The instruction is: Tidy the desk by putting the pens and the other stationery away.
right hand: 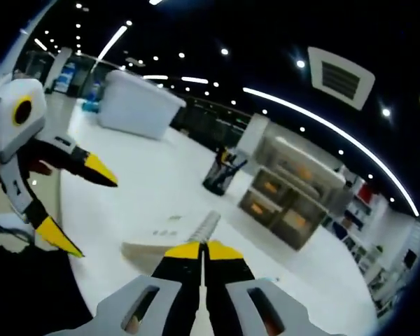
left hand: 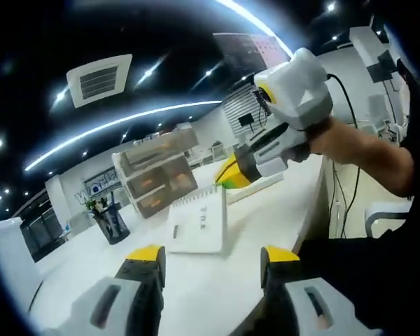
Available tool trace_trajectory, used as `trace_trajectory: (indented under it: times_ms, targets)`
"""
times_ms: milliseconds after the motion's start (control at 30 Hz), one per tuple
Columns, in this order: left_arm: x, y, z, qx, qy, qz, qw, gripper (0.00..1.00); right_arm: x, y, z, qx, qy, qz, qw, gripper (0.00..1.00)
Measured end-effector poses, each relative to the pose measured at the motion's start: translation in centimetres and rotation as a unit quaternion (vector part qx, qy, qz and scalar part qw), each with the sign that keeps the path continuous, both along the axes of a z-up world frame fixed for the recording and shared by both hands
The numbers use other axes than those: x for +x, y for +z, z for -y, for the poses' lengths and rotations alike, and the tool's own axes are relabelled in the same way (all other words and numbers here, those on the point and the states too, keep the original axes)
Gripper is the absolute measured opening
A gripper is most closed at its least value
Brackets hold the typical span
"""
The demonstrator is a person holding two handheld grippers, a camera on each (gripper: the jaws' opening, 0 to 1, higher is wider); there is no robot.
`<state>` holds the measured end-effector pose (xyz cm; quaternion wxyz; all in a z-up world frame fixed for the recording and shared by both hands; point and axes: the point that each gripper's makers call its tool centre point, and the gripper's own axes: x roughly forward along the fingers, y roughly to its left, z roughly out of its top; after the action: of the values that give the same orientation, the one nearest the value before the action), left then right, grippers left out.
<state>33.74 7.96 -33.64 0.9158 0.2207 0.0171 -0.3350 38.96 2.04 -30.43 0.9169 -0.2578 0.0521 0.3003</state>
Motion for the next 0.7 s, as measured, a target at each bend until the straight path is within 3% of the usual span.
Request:
trace_trajectory:
  times_ms: [200, 500, 700]
  targets:
    - [1.0, 0.0, 2.2, 0.008, -0.001, 0.009, 0.9999, 0.55, -0.1, 0.4, -0.1, -0.005, -0.001, 0.005, 1.0000, 0.00]
    - [2.8, -0.5, 3.2, 0.048, 0.029, 0.041, 0.9976, 0.54, -0.5, 0.9, 0.3, 0.002, -0.005, 0.005, 1.0000, 0.00]
    - [3.3, -0.4, 4.0, 0.057, 0.036, 0.057, 0.9961, 0.52, -0.8, 0.9, 0.5, 0.005, -0.005, 0.003, 1.0000, 0.00]
